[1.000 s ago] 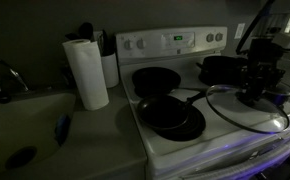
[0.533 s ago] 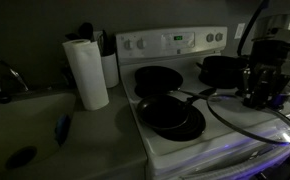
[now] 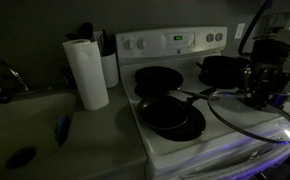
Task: Take the lid from the pot on the right back stove plate and put it on the stove
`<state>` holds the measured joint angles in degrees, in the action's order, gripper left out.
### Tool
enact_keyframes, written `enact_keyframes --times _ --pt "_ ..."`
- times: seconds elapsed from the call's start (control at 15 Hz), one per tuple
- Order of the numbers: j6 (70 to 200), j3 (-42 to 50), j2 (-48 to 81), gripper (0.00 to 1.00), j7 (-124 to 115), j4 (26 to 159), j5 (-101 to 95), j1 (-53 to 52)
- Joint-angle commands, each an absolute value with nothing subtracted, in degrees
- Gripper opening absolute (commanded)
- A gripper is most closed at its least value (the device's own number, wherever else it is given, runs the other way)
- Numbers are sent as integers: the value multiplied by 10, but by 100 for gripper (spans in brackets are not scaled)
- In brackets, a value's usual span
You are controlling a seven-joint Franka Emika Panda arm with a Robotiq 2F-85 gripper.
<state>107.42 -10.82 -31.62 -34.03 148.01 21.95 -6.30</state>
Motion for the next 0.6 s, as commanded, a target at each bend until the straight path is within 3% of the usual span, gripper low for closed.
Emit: enact_keyframes --times 0.0,0.53 --pt "1046 -124 -338 14 -369 1451 204 -55" --pt "984 -146 -389 14 -421 1431 207 -73"
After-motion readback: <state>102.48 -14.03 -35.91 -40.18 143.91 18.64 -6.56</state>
